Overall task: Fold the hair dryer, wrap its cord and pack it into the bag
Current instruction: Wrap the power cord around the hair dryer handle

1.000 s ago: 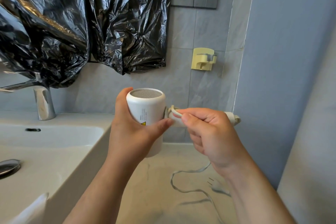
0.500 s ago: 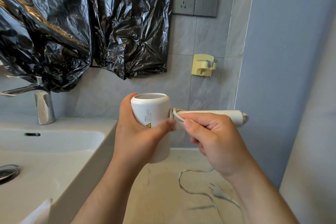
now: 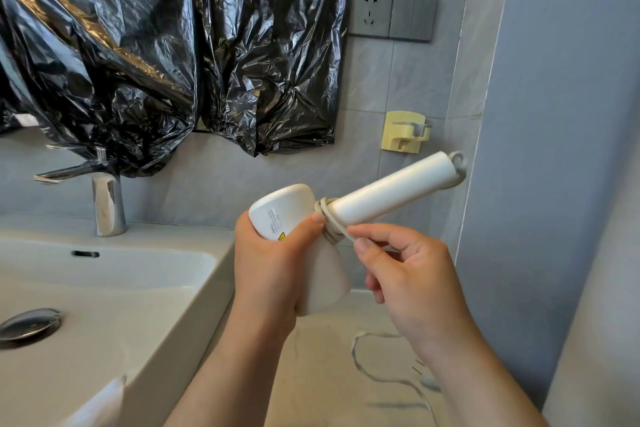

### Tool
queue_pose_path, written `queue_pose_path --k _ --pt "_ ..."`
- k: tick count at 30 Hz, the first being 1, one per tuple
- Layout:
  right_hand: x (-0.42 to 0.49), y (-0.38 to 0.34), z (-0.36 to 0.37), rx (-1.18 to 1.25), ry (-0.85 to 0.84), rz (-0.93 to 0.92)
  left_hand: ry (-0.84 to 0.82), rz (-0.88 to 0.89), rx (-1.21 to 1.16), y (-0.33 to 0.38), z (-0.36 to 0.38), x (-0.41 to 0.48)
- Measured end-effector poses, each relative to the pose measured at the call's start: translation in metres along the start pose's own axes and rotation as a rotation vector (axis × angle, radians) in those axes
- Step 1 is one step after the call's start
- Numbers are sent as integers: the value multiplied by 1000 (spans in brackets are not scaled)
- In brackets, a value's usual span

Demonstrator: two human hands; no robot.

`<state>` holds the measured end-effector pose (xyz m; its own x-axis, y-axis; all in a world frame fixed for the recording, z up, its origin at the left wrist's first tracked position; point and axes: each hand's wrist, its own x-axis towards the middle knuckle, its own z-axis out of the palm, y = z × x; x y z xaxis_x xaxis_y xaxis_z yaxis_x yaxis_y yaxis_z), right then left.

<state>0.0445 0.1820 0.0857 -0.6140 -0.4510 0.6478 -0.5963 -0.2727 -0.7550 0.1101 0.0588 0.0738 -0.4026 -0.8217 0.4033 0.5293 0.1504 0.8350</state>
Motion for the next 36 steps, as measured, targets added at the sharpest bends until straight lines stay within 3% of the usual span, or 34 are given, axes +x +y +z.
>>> queue_pose_path --k 3,9,13,15,19,22,27,30,33,36 --pt "3 6 -3 -124 -13 -54 -93 -52 -48 3 1 -5" --pt "3 3 -8 -150 -96 -79 -200 -210 -63 7 2 -7" --pt "3 6 -6 -150 -97 -79 -104 -337 -63 6 3 -6" --pt "3 5 -6 -123 -90 -84 -82 -316 -56 5 5 -8" --pt "4 -2 -11 -21 -77 -86 -240 -295 -97 7 4 -10" --pt "4 -4 -17 36 -122 9 -302 -324 -85 10 -5 -2" --pt "9 5 -31 -15 -334 201 -402 -501 -216 21 -25 3" --pt "8 10 -33 -3 -327 205 -566 -526 -122 23 -35 5" --pt "11 16 -42 -5 -337 195 -740 -437 52 20 -38 6" --pt "16 17 -48 -176 -430 197 -737 -333 212 21 -40 6"
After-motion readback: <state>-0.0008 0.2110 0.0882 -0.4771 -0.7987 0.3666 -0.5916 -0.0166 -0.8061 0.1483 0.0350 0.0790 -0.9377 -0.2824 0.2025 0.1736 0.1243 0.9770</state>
